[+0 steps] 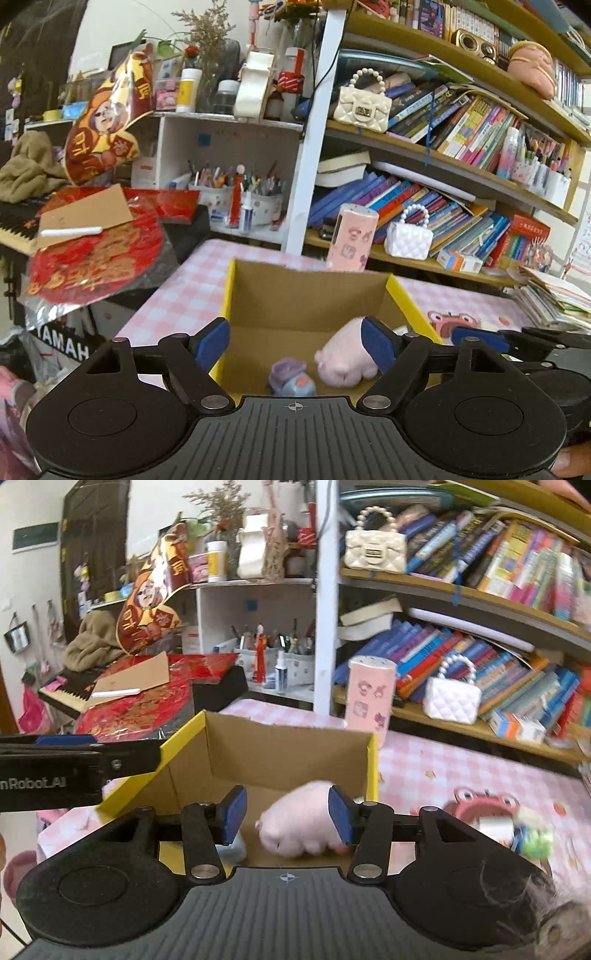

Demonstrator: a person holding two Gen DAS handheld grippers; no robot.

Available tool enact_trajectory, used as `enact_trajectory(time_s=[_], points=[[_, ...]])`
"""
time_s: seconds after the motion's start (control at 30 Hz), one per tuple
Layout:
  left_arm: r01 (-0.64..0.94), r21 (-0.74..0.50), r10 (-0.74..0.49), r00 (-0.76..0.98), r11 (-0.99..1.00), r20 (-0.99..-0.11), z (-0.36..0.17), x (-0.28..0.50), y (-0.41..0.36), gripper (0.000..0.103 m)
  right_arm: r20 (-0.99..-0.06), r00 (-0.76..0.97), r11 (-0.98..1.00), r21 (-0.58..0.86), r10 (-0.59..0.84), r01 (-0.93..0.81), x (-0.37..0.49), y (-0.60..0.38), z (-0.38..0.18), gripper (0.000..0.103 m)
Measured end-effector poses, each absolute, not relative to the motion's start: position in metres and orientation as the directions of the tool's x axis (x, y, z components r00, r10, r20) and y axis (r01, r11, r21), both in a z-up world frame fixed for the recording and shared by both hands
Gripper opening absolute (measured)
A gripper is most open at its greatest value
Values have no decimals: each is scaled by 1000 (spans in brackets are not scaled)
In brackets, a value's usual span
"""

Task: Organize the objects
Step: 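Open both grippers to drop the grey-blue toy and plush into the box, then withdraw both tools from the box back toward the remaining items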

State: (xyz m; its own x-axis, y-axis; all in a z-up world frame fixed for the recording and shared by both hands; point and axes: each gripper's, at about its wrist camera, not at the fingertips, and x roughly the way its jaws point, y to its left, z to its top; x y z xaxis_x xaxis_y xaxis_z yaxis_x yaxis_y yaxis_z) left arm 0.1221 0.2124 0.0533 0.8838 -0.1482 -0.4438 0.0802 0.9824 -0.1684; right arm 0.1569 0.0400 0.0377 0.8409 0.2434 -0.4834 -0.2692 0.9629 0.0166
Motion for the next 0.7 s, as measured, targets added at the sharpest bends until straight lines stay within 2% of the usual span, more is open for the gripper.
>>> enact_trajectory(time_s=[0.3,0.43,0.7], points=[[54,-149,-125,843,987,-524,27,75,218,83,-552,821,988,44,146,-146,96,43,12,46],[56,-149,-130,821,987,-555,16,57,217,85,-580,808,995,46,103,-94,71,41,1,51],[86,-142,-154,796,986,-585,2,26,211,85,-610,792,999,36,34,-15,30,36,-13,54]])
